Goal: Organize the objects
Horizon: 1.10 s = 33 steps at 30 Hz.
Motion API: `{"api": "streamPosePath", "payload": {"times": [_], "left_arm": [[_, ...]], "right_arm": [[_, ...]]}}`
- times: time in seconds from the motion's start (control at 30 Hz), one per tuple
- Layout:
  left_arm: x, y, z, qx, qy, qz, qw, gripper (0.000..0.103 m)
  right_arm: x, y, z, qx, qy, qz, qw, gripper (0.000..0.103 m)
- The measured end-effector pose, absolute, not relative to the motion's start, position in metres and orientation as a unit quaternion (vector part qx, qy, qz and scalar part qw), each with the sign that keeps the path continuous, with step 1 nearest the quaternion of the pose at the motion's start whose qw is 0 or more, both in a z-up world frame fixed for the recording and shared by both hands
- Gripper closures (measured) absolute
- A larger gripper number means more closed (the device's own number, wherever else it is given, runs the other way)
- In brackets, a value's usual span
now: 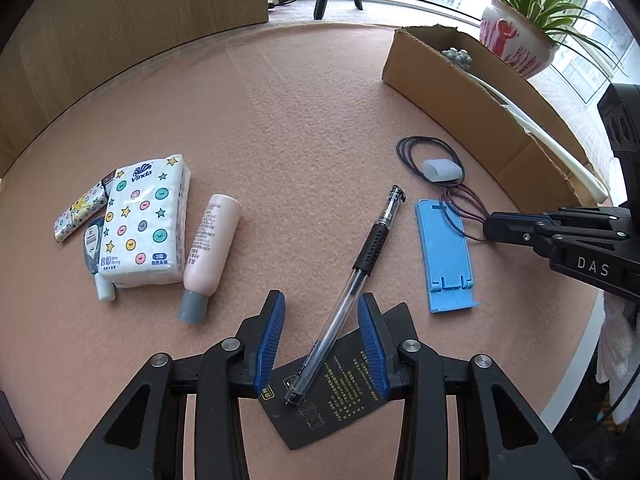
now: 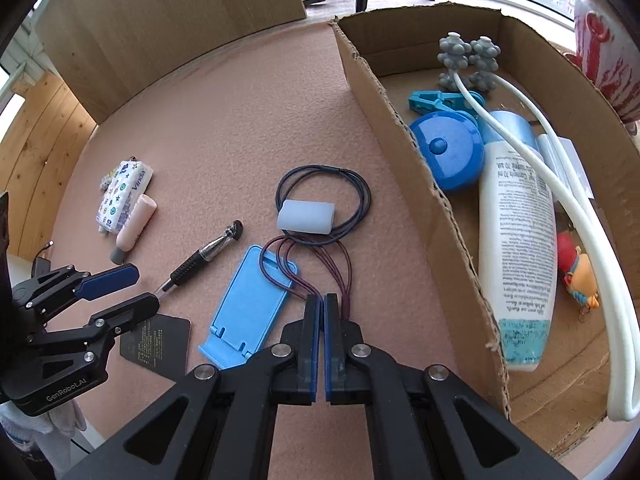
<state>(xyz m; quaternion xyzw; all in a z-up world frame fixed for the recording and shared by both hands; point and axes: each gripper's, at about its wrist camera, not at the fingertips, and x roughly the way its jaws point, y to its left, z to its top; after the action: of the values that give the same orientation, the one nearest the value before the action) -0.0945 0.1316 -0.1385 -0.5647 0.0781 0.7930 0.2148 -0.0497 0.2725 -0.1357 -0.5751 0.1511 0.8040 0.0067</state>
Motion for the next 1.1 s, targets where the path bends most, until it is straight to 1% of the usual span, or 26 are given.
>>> {"api": "streamPosePath", "payload": {"times": [0.1,0.13,0.17,0.2,0.33,0.43,0.87,1.1], "left_arm": [[-0.098,0.137,-0.142,-0.561,0.084,0.795,0.213,0.063],[-0.099,0.138,-0.142,-0.560,0.085,0.797,0.210,0.066],[-0.100,0.138,-0.142,-0.558,0.086,0.799,0.207,0.073],[-0.102,0.137,-0.142,-0.557,0.083,0.801,0.205,0.077],[-0.110,0.130,-0.142,-0.561,0.053,0.801,0.203,0.084],[-0.113,0.125,-0.140,-0.565,0.030,0.799,0.205,0.093],[-0.114,0.104,-0.107,-0.549,-0.051,0.809,0.202,0.094],[-0.116,0.106,-0.081,-0.525,-0.070,0.822,0.209,0.094]], "right_arm": [[-0.040,0.275,-0.134,-0.572,0.161,0.804,0.006,0.101],[-0.037,0.276,-0.133,-0.572,0.164,0.804,0.006,0.101],[-0.035,0.277,-0.132,-0.571,0.166,0.804,0.006,0.101],[-0.032,0.278,-0.132,-0.570,0.170,0.804,0.006,0.101],[-0.026,0.283,-0.125,-0.563,0.184,0.806,0.005,0.101],[-0.027,0.286,-0.115,-0.553,0.189,0.812,0.002,0.101],[-0.027,0.292,-0.059,-0.501,0.196,0.843,-0.016,0.101],[-0.024,0.306,-0.032,-0.471,0.201,0.859,-0.014,0.101]]}}
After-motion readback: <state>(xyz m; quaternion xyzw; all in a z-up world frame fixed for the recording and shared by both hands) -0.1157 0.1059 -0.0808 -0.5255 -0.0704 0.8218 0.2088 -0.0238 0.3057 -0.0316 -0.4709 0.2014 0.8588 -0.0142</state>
